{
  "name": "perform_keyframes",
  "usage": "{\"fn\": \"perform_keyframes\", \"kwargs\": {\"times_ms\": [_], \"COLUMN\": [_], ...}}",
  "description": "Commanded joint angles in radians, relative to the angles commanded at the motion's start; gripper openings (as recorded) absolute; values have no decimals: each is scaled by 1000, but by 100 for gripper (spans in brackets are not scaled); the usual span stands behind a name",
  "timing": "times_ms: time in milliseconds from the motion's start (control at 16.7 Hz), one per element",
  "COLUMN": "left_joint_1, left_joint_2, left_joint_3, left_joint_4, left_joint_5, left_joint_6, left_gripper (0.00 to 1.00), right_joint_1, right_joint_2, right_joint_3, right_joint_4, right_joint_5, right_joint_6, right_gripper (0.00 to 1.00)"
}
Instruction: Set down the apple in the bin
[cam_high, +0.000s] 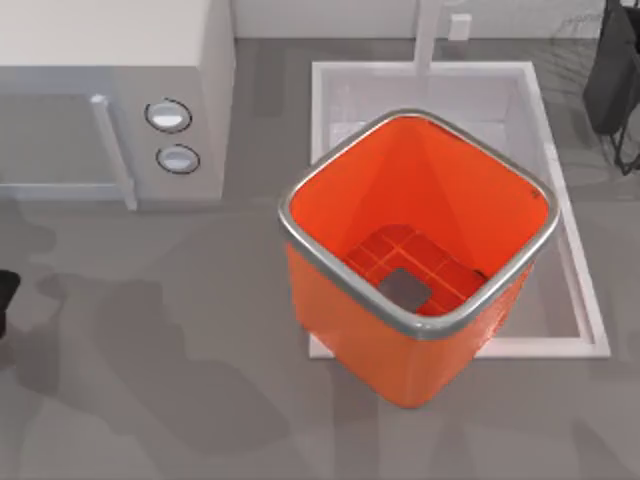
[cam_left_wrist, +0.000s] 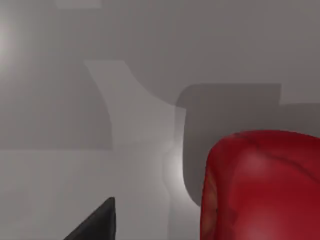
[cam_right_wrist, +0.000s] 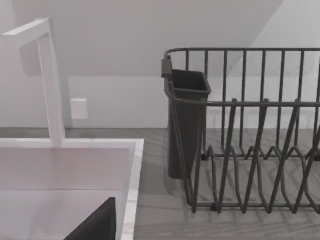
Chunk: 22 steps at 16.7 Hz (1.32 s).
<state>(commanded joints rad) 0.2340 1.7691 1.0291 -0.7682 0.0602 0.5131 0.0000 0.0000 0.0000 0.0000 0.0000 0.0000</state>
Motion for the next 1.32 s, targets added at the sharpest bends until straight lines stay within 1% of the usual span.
{"fn": "perform_keyframes", "kwargs": {"times_ms": [180, 480, 1260, 1320], "left_joint_1": [-3, -4, -4, -4], "left_joint_2": [53, 65, 65, 65], "left_joint_3": [-49, -58, -58, -58], "left_joint_4": [101, 116, 116, 116], "left_joint_5": [0, 0, 0, 0], "left_joint_6": [-2, -3, -3, -3], "left_gripper": [100, 100, 2, 0], "right_joint_1": [0, 0, 0, 0], "right_joint_2": [0, 0, 0, 0], "right_joint_3": [0, 0, 0, 0], "right_joint_4": [0, 0, 0, 0], "right_joint_5": [0, 0, 0, 0], "right_joint_6": [0, 0, 0, 0], "right_gripper": [100, 100, 100, 100]}}
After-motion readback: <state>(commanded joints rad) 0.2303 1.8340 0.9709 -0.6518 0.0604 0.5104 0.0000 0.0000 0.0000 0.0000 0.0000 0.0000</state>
